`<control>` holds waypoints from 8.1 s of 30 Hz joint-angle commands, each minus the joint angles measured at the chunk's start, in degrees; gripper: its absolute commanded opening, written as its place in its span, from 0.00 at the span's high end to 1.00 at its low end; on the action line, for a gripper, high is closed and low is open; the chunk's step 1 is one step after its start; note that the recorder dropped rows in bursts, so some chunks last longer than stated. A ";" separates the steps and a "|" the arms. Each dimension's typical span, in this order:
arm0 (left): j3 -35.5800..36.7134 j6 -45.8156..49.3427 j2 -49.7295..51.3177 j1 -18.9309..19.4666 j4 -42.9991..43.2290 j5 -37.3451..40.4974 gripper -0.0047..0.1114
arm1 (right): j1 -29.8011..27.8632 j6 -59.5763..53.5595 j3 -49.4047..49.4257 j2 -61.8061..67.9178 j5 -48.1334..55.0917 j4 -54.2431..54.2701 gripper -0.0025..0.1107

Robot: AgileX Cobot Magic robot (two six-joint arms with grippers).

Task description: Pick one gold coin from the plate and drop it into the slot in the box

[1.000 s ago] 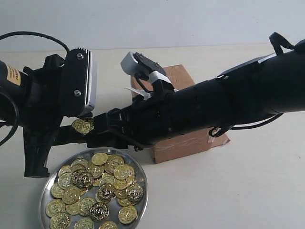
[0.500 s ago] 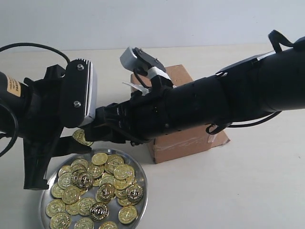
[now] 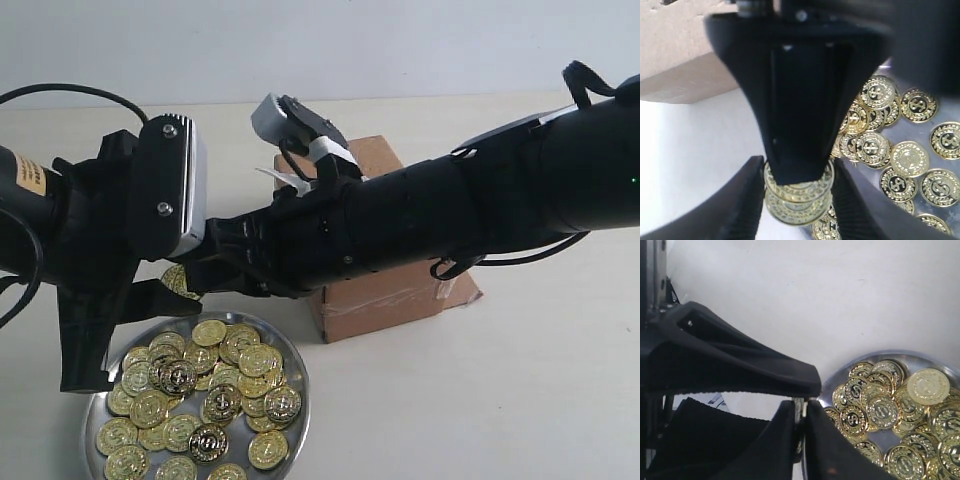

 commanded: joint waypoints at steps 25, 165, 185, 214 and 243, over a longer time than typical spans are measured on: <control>2.85 -17.58 -11.58 -0.32 7.06 -1.12 0.47 | 0.11 6.85 -0.30 -7.08 -45.03 -13.15 0.98; 45.51 -52.33 -75.67 31.90 -4.67 -49.78 0.96 | -33.71 -10.41 49.31 -98.13 -48.31 -13.13 0.98; 45.51 -52.33 -75.67 36.29 -4.67 -49.78 0.96 | -34.06 -10.41 49.31 -98.13 -48.31 -13.13 0.98; 45.51 -65.89 -75.67 37.33 9.95 -14.45 0.96 | -34.06 -10.41 49.31 -98.13 -48.31 -13.13 0.98; 45.51 -67.64 -75.67 37.33 10.48 -14.10 0.96 | -34.06 -10.41 49.31 -98.13 -48.31 -13.13 0.98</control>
